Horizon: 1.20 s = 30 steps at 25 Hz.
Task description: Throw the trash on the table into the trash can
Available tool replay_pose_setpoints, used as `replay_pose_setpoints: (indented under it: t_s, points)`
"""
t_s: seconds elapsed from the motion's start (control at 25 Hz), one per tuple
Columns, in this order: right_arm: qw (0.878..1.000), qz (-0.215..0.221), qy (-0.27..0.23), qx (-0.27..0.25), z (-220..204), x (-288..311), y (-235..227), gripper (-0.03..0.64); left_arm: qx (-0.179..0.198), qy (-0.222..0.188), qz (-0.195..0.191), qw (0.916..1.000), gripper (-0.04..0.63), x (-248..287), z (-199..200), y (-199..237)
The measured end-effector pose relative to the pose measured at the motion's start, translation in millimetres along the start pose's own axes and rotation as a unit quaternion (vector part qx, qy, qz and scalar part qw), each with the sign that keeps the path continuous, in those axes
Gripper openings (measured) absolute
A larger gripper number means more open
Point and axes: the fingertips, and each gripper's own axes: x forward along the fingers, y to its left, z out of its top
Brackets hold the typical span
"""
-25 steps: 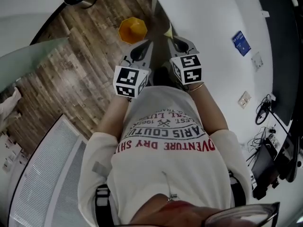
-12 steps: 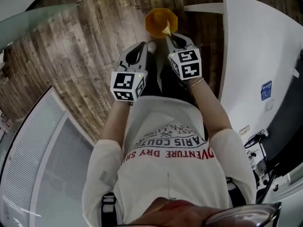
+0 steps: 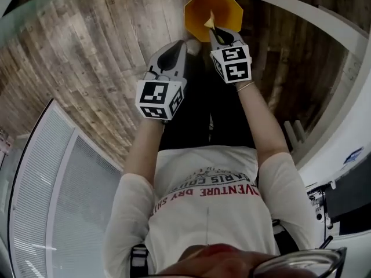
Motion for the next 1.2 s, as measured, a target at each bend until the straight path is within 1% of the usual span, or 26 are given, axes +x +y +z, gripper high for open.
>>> replay_pose_setpoints:
  t_s: [0.16,0.32,0.36,0.4,0.52,0.68,0.84,0.92,1.0,1.12,1.2]
  points:
    - [1.0,0.001,0.011,-0.013,-37,54,-19,0.035,-0.011,0.014,0.002,0.9998,0.023,38,-39,25]
    - [1.0,0.008,0.026,0.007,-59,86,-31,0.041,-0.013,0.025,0.008,0.9996,0.023,57,-62,44]
    - [1.0,0.006,0.024,0.016,-60,90,-33,0.07,-0.013,0.027,0.011,0.9995,0.023,60,-65,48]
    - [1.0,0.002,0.019,0.024,-60,90,-36,0.131,-0.014,0.028,0.013,0.9994,0.023,61,-67,50]
    - [0.999,-0.007,0.007,0.032,-49,76,-34,0.167,-0.019,0.027,0.016,0.9993,0.023,54,-63,45]
    - [0.999,-0.007,-0.008,0.048,-15,31,-19,0.167,-0.014,0.024,0.013,0.9995,0.023,25,-30,26]
    - [0.998,-0.01,-0.026,0.059,24,-32,-3,0.166,0.005,0.019,0.006,0.9998,0.023,-17,14,-2]
    - [0.997,-0.018,-0.038,0.064,45,-70,3,0.163,0.017,0.017,0.002,0.9997,0.023,-38,37,-20]
    - [0.995,-0.036,-0.06,0.065,70,-110,4,0.136,0.031,0.007,-0.005,0.9995,0.023,-54,66,-40]
    - [0.991,-0.07,-0.097,0.06,109,-176,9,0.056,0.054,-0.016,-0.023,0.9982,0.023,-83,118,-77]
    - [0.987,-0.082,-0.12,0.065,132,-226,19,0.04,0.078,-0.029,-0.04,0.9957,0.023,-109,153,-106]
